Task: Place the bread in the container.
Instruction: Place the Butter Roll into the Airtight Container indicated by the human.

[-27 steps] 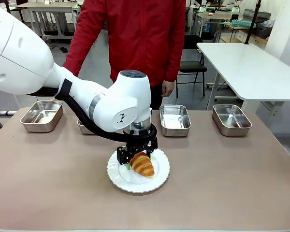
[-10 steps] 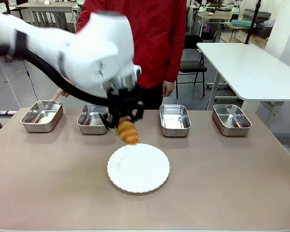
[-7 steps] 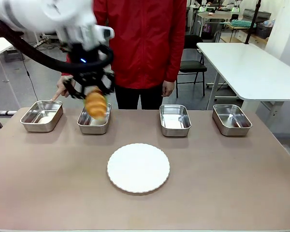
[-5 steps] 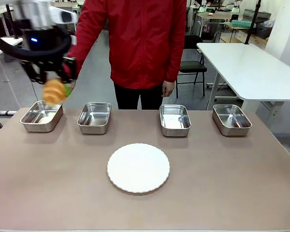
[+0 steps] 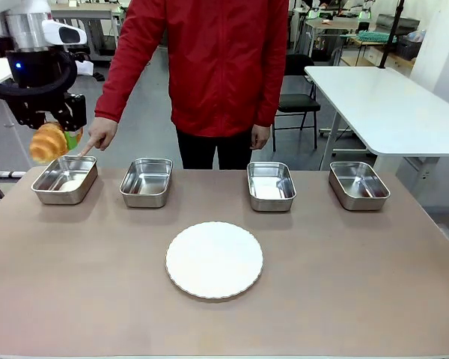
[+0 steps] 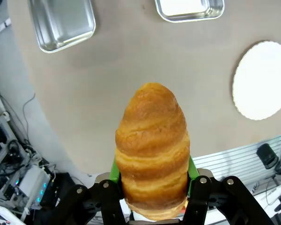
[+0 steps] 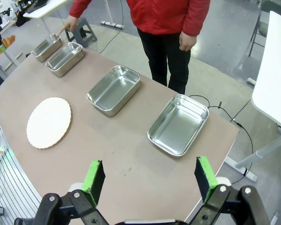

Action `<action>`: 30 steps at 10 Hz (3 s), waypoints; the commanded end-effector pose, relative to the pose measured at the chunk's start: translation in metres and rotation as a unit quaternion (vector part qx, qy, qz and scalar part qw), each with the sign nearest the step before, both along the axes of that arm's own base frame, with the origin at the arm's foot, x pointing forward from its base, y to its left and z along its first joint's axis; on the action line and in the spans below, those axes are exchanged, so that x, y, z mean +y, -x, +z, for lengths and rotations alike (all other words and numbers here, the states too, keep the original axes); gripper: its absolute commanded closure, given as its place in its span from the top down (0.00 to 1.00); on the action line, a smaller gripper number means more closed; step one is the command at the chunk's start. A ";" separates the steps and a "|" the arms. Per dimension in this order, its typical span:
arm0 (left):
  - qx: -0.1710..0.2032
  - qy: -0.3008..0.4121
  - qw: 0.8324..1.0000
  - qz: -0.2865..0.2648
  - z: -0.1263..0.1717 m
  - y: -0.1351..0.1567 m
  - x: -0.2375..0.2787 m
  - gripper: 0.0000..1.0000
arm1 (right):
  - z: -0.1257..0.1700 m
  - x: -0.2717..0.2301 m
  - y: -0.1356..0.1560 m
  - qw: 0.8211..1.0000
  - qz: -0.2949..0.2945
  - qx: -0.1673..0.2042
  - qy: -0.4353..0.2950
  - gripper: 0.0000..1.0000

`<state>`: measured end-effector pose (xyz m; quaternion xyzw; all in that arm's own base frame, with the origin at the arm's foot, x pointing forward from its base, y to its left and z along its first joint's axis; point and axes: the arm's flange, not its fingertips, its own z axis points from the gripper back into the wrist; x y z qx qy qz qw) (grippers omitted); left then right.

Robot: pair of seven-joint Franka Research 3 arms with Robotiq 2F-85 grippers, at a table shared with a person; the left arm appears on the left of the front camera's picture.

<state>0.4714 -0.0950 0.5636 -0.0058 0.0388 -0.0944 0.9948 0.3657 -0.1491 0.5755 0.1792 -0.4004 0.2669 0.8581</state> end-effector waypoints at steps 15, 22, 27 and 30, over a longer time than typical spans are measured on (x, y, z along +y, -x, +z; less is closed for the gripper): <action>-0.020 0.088 0.996 -0.026 -0.106 -0.161 0.166 0.55 | 0.001 0.000 -0.001 1.000 0.006 -0.012 -0.010 1.00; -0.090 0.064 0.994 0.010 -0.168 -0.176 0.150 0.55 | 0.001 0.000 -0.001 1.000 0.006 -0.012 -0.010 1.00; -0.058 0.067 0.996 0.019 -0.182 -0.175 0.148 0.55 | 0.001 0.000 -0.001 1.000 0.006 -0.012 -0.010 1.00; -0.069 0.062 0.995 0.024 -0.183 -0.177 0.149 1.00 | 0.001 0.000 -0.001 1.000 0.006 -0.012 -0.010 1.00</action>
